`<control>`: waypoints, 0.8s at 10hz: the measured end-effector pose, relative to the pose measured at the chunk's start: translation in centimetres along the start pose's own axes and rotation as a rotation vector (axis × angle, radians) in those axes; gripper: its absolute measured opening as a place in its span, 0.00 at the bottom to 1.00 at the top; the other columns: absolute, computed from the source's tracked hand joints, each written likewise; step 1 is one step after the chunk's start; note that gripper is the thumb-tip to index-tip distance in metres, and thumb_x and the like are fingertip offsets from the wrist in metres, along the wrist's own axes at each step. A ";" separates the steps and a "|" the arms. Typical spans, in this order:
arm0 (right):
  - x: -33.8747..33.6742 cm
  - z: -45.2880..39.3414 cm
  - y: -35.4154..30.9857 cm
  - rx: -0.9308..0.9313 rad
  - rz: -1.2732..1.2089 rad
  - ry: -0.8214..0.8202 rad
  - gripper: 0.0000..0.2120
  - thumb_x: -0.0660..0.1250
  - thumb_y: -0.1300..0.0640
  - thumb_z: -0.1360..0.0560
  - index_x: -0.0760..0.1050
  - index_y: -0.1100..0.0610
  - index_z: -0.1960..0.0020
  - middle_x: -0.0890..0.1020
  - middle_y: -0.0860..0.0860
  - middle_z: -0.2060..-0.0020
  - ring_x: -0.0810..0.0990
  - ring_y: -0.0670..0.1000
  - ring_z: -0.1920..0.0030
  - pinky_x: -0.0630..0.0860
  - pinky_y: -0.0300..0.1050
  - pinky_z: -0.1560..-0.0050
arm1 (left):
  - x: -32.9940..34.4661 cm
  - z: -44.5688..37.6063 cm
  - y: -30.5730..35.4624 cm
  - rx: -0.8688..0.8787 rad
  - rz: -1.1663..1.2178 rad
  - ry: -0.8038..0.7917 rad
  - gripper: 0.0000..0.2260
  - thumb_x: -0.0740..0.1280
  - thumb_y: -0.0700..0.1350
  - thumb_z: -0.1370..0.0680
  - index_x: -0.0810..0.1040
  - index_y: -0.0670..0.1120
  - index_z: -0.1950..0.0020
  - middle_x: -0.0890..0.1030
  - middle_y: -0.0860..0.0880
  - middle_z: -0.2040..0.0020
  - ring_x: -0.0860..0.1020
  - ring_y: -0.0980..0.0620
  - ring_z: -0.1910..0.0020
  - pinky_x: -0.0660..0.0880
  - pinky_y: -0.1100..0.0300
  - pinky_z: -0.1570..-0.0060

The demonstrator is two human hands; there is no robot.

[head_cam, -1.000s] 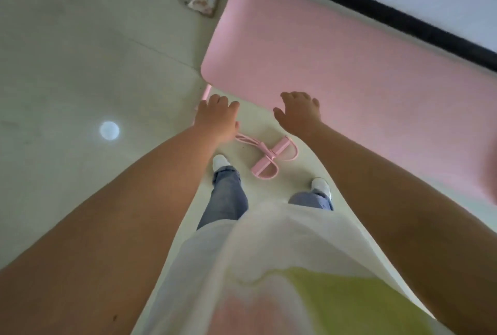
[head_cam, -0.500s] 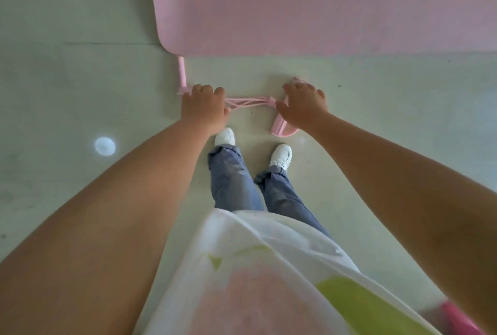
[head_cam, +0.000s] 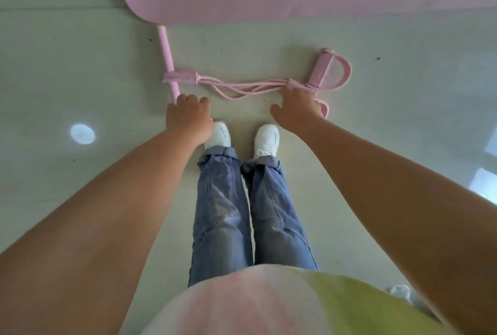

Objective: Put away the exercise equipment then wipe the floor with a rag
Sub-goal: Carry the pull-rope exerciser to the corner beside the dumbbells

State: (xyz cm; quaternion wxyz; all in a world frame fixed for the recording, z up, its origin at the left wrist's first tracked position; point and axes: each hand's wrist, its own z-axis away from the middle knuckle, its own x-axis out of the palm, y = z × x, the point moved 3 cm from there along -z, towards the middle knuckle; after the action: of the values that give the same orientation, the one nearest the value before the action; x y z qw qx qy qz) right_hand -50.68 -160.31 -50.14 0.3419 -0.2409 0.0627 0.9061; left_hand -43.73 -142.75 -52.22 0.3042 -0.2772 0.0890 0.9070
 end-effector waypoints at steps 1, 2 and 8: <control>3.2 -5.0 -0.1 -0.060 0.042 -0.034 0.20 0.58 0.53 0.22 0.67 0.55 0.31 0.75 0.56 0.37 0.72 0.58 0.36 0.69 0.52 0.39 | 3.1 -4.0 -0.6 -0.019 -0.038 -0.007 0.15 0.60 0.43 0.20 0.68 0.39 0.35 0.74 0.39 0.40 0.72 0.40 0.40 0.71 0.50 0.45; 6.5 -10.4 1.5 -0.034 0.092 -0.024 0.19 0.59 0.56 0.23 0.67 0.56 0.33 0.75 0.56 0.38 0.72 0.58 0.36 0.69 0.53 0.38 | 6.6 -8.6 -0.3 -0.077 0.009 -0.006 0.15 0.63 0.40 0.22 0.69 0.37 0.36 0.75 0.39 0.41 0.73 0.40 0.41 0.71 0.49 0.45; 15.0 -24.5 10.6 0.103 0.245 0.295 0.16 0.53 0.67 0.24 0.66 0.68 0.37 0.73 0.67 0.41 0.71 0.65 0.38 0.58 0.53 0.33 | 13.7 -23.0 -1.7 -0.086 -0.239 0.028 0.15 0.50 0.33 0.27 0.72 0.26 0.50 0.75 0.27 0.52 0.76 0.30 0.50 0.72 0.38 0.51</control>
State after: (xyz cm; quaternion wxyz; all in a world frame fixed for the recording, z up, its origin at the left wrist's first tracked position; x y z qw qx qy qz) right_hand -57.65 -166.31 -79.31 0.2280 -0.3441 0.1873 0.8914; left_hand -41.49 -142.12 -78.95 0.3968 -0.3113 0.0208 0.8633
